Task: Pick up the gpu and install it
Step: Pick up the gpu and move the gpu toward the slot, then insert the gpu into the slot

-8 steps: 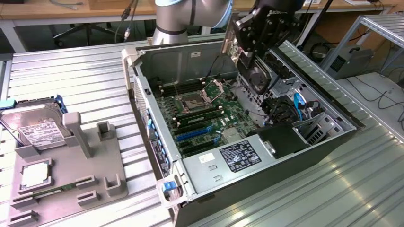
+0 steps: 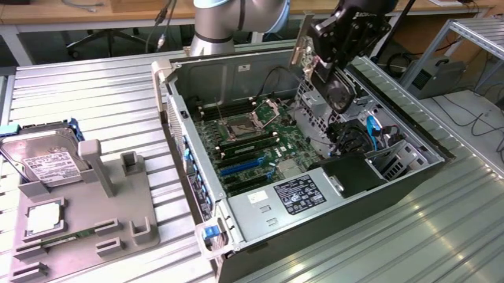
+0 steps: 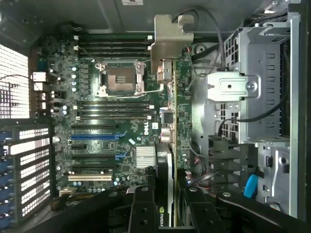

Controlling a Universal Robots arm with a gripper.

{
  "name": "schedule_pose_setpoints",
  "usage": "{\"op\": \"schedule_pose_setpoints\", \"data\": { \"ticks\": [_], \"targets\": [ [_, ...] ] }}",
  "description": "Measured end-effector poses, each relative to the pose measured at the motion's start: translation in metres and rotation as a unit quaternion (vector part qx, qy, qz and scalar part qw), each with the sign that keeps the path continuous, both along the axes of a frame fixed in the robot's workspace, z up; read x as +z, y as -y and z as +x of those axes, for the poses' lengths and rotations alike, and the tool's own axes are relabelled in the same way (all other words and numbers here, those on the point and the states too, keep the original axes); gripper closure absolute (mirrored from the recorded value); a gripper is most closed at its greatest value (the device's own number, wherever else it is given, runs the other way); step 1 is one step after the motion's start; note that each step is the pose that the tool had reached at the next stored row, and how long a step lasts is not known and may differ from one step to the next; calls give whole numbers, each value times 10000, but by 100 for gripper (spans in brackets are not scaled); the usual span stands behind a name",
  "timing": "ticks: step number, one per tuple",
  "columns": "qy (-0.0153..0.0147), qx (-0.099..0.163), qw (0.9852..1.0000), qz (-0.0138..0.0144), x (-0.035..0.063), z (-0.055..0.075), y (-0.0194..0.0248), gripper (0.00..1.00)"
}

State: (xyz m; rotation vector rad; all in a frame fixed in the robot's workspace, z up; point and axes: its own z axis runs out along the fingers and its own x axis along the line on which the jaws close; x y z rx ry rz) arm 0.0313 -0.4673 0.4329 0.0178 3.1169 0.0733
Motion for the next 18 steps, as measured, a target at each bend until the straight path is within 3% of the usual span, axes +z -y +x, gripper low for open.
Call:
{"op": "schedule_pose_setpoints", "data": {
  "ticks": [6, 18],
  "targets": [
    [0, 17, 10000, 1, 0, 231, -1, 73],
    [0, 18, 10000, 1, 0, 255, 0, 73]
  ]
}}
